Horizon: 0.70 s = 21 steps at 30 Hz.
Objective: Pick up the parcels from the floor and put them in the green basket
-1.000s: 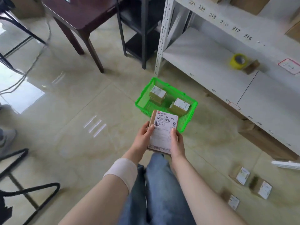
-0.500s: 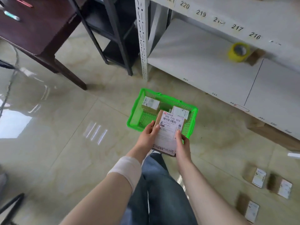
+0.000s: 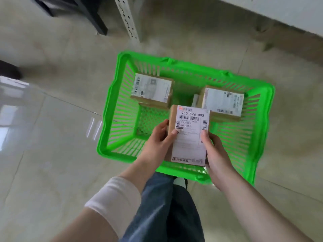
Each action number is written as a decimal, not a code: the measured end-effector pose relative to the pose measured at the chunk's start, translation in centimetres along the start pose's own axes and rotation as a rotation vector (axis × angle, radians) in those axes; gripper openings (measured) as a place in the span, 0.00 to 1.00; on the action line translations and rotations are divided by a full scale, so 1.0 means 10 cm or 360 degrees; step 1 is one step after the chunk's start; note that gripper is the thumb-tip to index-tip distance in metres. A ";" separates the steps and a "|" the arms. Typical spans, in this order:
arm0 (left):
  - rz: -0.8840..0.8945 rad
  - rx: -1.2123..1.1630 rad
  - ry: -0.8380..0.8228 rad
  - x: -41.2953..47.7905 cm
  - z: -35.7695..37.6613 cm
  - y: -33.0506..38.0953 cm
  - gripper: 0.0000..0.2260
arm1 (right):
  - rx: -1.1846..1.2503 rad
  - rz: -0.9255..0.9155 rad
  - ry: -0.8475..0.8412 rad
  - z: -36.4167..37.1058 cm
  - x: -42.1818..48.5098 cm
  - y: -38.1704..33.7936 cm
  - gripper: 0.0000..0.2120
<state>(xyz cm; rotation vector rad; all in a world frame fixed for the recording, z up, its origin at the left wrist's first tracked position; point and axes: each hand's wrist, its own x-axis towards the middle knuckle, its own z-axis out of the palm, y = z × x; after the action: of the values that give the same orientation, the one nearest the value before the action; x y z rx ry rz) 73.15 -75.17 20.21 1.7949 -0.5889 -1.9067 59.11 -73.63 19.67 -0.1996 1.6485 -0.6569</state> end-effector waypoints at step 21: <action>-0.0298 0.0564 -0.0055 1.82 -0.08 -0.74 0.26 | -0.0044 0.0265 -0.0121 0.02 1.48 0.86 0.24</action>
<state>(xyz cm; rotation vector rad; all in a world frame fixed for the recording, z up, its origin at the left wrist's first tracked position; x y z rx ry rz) 72.80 -80.01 1.19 2.1030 -0.8413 -2.0610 58.34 -73.81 2.59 -0.1046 1.5826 -0.4951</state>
